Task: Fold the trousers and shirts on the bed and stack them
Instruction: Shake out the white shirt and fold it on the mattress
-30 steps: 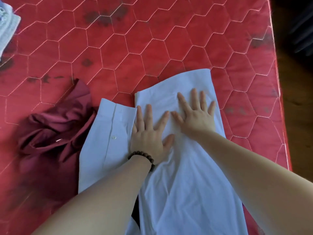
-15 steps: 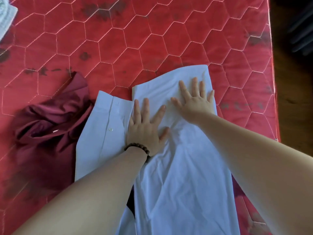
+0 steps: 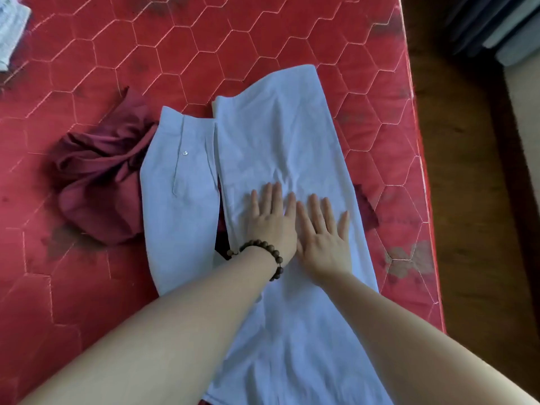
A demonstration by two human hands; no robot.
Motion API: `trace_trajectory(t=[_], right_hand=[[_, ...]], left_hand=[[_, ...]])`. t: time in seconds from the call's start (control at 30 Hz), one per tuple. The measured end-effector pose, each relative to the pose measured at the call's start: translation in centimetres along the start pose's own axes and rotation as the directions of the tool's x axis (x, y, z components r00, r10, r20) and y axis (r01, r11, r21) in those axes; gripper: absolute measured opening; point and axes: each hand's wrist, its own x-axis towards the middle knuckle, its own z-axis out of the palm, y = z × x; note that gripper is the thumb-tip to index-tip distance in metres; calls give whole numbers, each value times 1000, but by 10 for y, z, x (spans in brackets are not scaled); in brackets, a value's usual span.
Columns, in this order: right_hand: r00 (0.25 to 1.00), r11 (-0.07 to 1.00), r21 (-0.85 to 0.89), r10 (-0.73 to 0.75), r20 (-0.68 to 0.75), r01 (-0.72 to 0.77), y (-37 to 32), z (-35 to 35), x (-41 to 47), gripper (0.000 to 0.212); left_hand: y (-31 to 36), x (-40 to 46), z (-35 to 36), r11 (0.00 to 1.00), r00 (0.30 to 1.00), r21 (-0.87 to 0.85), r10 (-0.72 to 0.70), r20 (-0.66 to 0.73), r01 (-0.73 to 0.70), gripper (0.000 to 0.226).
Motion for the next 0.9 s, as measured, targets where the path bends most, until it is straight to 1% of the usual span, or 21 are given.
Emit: trace_trajectory(t=[0.1, 0.2, 0.27, 0.37, 0.43, 0.5, 0.6, 0.67, 0.7, 0.73, 0.8, 0.83, 0.9], right_hand=[[1000, 1000, -30, 8, 20, -7, 7, 8, -44, 67], [998, 998, -36, 45, 54, -43, 11, 19, -86, 70], [992, 994, -67, 89, 87, -83, 14, 28, -110, 73], [984, 990, -66, 132, 117, -125, 17, 40, -144, 73], [982, 988, -52, 149, 118, -143, 17, 45, -162, 68], [980, 986, -53, 162, 118, -157, 16, 47, -173, 65], [972, 984, -63, 173, 160, -165, 14, 44, -174, 77], [968, 984, -74, 173, 183, -162, 11, 36, -173, 84], [967, 984, -76, 174, 189, -162, 8, 31, -172, 86], [966, 984, -77, 175, 192, -163, 4, 25, -170, 86], [969, 985, -74, 169, 181, -158, -10, 10, -161, 83], [972, 986, -63, 164, 167, -155, -19, 2, -152, 79], [981, 990, -14, 138, 133, -138, -39, -15, -130, 74]], left_hand=[[34, -41, 16, 997, 998, 50, 65, 2, -65, 59], [53, -78, 36, 998, 993, 14, 67, 98, -69, 59], [64, -96, 46, 997, 990, 21, 65, 121, -68, 60], [73, -118, 58, 996, 990, -1, 90, 112, -90, 59], [73, -130, 66, 993, 990, -48, 111, 82, -108, 60], [73, -139, 69, 991, 990, -80, 116, 79, -110, 62], [79, -141, 61, 994, 987, -79, 87, 137, -77, 58], [82, -138, 45, 987, 981, -141, 97, 169, -74, 55], [83, -135, 34, 974, 983, -210, 116, 144, -84, 54], [81, -133, 22, 952, 988, -287, 136, 76, -109, 51], [72, -126, -6, 898, 982, -400, 145, -122, -182, 47], [64, -121, -20, 871, 970, -443, 134, -201, -212, 47], [42, -109, -45, 836, 953, -499, 86, -291, -228, 47]])
